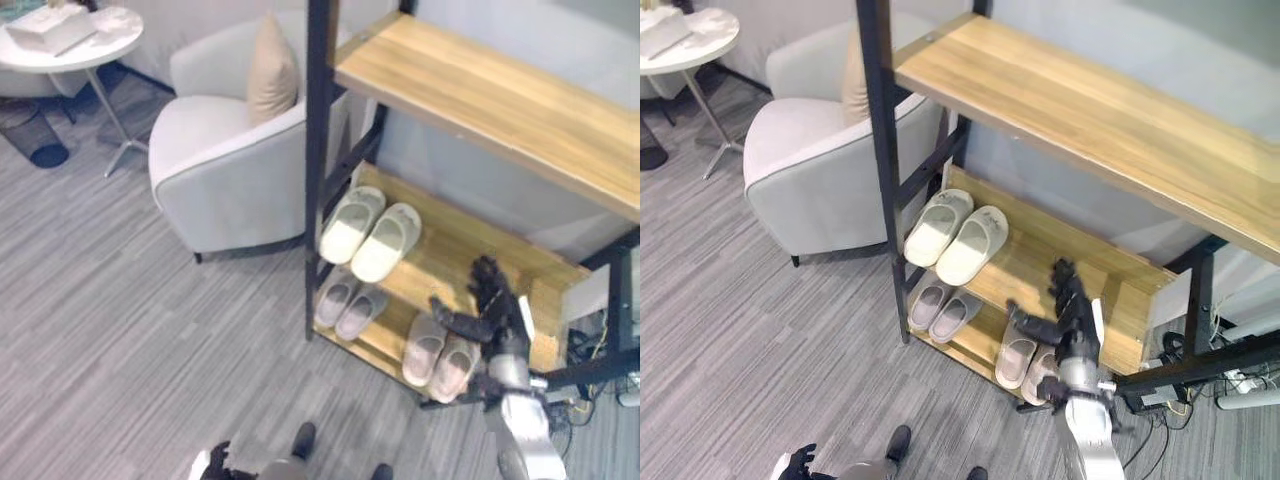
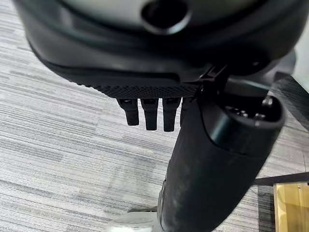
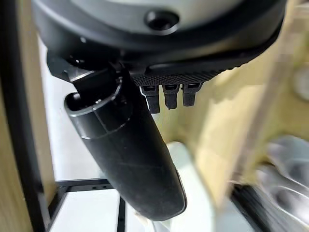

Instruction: Arrange the slippers neatly on the shoe rack.

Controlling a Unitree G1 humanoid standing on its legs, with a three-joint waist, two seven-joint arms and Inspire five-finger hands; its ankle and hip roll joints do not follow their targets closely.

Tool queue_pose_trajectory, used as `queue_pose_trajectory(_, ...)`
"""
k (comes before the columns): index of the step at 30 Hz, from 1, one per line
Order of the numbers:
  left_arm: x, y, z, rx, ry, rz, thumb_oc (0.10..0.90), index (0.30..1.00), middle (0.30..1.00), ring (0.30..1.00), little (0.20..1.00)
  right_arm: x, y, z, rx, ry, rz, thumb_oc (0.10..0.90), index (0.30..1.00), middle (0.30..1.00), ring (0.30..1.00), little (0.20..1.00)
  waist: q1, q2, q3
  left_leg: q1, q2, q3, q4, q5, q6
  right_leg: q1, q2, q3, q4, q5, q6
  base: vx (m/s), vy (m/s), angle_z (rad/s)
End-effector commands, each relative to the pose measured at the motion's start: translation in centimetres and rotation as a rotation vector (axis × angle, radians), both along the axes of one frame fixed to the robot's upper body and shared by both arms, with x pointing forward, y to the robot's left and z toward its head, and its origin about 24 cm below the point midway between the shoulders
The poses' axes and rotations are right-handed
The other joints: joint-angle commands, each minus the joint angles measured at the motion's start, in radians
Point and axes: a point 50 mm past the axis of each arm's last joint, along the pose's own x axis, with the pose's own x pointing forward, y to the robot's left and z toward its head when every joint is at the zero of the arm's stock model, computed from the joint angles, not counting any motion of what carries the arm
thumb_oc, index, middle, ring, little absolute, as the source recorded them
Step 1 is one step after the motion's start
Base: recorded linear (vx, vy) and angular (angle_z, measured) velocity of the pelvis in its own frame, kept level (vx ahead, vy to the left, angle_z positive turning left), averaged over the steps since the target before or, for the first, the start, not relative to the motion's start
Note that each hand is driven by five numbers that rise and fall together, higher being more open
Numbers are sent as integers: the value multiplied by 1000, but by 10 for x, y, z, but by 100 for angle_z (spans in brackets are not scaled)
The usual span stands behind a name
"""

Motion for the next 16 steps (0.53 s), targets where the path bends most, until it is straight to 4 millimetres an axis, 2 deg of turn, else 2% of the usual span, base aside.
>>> queue_pose_trajectory(1, -3, -18, -5, -94, -15, 41, 800, 900, 900, 900, 900, 5, 2, 54, -12, -272, 130, 800, 900, 900, 900, 900, -38, 50, -91, 110, 53, 104, -9, -153, -8, -33, 42, 56, 31, -5, 11, -41, -42, -46)
queue_pose_trajectory(4, -5, -19, -6, -110, -12, 57, 800, 900, 900, 900, 900, 1, -1, 46, -63, -219, 149, 800, 900, 900, 900, 900, -48, 60, -94, 126, 58, 123, -9, -159, -8, -28, 47, 79, 24, -3, 11, -35, -21, -51)
queue_pose_trajectory(6, -5, -22, -6, -126, -17, 53, 800, 900, 900, 900, 900, -6, -10, 27, -71, -124, 111, 800, 900, 900, 900, 900, -65, 72, -100, 142, 60, 148, -9, -163, -8, -19, 51, 104, 10, 5, 10, -30, -30, -47)
queue_pose_trajectory(7, -5, -22, -7, -126, -16, 53, 800, 900, 900, 900, 900, -6, -10, 27, -71, -124, 111, 800, 900, 900, 900, 900, -64, 72, -100, 143, 60, 148, -9, -163, -8, -19, 51, 104, 10, 5, 10, -16, -29, -30)
queue_pose_trajectory(8, -4, -24, -6, -138, -22, 47, 800, 900, 900, 900, 900, -9, -16, 18, -97, -76, 94, 800, 900, 900, 900, 900, -71, 76, -103, 147, 61, 154, -9, -165, -9, -16, 52, 110, 6, 6, 11, -24, -31, -25)
queue_pose_trajectory(9, -4, -27, -7, -151, -23, 32, 800, 900, 900, 900, 900, -16, -27, -7, -159, 60, 50, 800, 900, 900, 900, 900, -82, 82, -103, 151, 63, 163, -9, -166, -9, -18, 55, 122, 3, 7, 10, -34, -45, -27)
queue_pose_trajectory(11, -3, -31, -8, -169, -18, 19, 800, 900, 900, 900, 900, -28, -40, -38, -217, 222, -6, 800, 900, 900, 900, 900, -90, 87, -103, 158, 66, 172, -9, -170, -9, -19, 59, 137, 1, 9, 9, -31, -33, -23)
queue_pose_trajectory(12, -3, -31, -8, -169, -18, 19, 800, 900, 900, 900, 900, -28, -40, -38, -218, 221, -6, 800, 900, 900, 900, 900, -89, 87, -102, 158, 67, 173, -9, -170, -9, -19, 59, 138, 1, 9, 9, -14, -18, -15)
queue_pose_trajectory(14, -4, -34, -8, -178, -9, 2, 800, 900, 900, 900, 900, -42, -53, -70, -262, 398, -80, 800, 900, 900, 900, 900, -93, 94, -102, 161, 69, 181, -9, -171, -9, -20, 63, 150, -2, 11, 7, -4, -33, -11)
queue_pose_trajectory(16, -4, -35, -9, -176, 2, -24, 800, 900, 900, 900, 900, -54, -62, -86, -305, 508, -127, 800, 900, 900, 900, 900, -95, 96, -104, 164, 72, 187, -9, -172, -9, -19, 65, 158, -2, 12, 6, 5, -48, -18)
